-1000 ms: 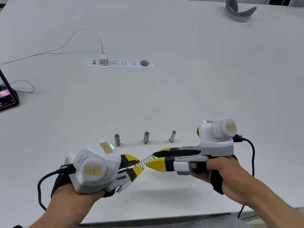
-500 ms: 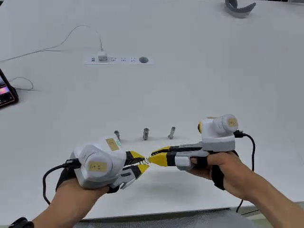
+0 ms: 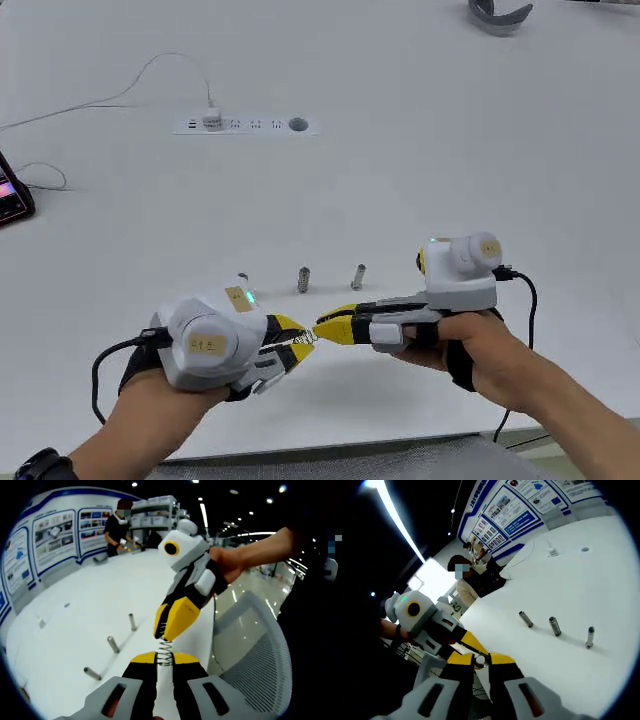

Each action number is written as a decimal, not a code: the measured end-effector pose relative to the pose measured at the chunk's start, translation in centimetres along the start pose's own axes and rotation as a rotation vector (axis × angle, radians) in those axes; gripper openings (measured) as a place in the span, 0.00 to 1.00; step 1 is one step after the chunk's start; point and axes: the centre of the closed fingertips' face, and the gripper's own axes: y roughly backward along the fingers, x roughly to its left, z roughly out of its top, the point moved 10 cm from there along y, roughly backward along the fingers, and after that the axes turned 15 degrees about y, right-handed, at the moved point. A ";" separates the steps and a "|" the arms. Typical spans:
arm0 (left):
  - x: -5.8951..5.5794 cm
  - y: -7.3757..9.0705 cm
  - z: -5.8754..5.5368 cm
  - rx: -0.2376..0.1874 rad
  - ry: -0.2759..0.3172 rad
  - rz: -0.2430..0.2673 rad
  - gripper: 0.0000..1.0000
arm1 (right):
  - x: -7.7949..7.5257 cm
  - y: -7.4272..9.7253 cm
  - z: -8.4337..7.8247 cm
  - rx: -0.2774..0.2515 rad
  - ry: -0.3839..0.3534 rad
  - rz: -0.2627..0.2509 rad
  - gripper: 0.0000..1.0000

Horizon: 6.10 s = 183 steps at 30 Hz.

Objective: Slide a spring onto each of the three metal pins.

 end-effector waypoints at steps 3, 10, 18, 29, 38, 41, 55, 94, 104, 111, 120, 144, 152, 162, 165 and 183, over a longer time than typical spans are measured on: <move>0.2 -0.2 0.4 -0.004 0.001 -0.013 0.10 | 0.2 0.1 0.8 0.033 0.047 -0.003 0.12; 0.5 -0.4 1.4 -0.023 0.003 -0.051 0.10 | 0.3 0.2 3.4 0.178 0.223 0.023 0.12; 0.4 -0.4 2.1 -0.036 -0.016 -0.086 0.10 | 0.7 -0.1 5.2 0.370 0.443 0.086 0.12; 0.2 -0.3 2.5 -0.039 -0.030 -0.113 0.10 | 1.0 -0.5 5.4 0.463 0.588 0.162 0.13; -0.2 -0.2 2.6 -0.030 -0.054 -0.144 0.10 | 1.2 -0.2 5.4 0.473 0.597 0.194 0.12; -0.3 -0.4 2.5 -0.022 -0.064 -0.150 0.10 | 1.2 -0.2 5.1 0.481 0.595 0.192 0.12; 0.5 -0.2 1.3 -0.021 -0.029 -0.117 0.16 | 0.6 0.8 4.3 0.459 0.566 0.129 0.12; 5.9 5.4 -3.1 -0.086 0.197 0.140 0.36 | -4.1 3.6 2.1 0.593 0.487 -0.119 0.12; 6.9 7.0 -4.1 -0.100 0.243 0.202 0.45 | -6.0 3.8 2.2 0.652 0.484 -0.169 0.12; 7.4 8.0 -4.8 -0.114 0.278 0.236 0.50 | -7.6 4.1 2.4 0.687 0.486 -0.207 0.12; 7.6 8.4 -5.6 -0.119 0.320 0.245 0.57 | -9.3 4.2 3.6 0.699 0.489 -0.251 0.13; 7.9 9.3 -6.9 -0.111 0.376 0.269 0.66 | -11.2 1.6 4.8 0.740 0.543 -0.206 0.13; 7.8 9.7 -7.2 -0.108 0.386 0.281 0.65 | -11.5 0.9 4.6 0.757 0.550 -0.196 0.13; 7.5 9.9 -7.0 -0.108 0.390 0.284 0.64 | -11.0 -0.2 4.3 0.786 0.567 -0.191 0.13; 7.6 10.0 -7.0 -0.108 0.389 0.285 0.64 | -11.1 -0.5 4.1 0.794 0.575 -0.189 0.13; 7.8 10.3 -7.1 -0.101 0.392 0.289 0.64 | -12.0 -1.4 2.6 0.830 0.580 -0.184 0.13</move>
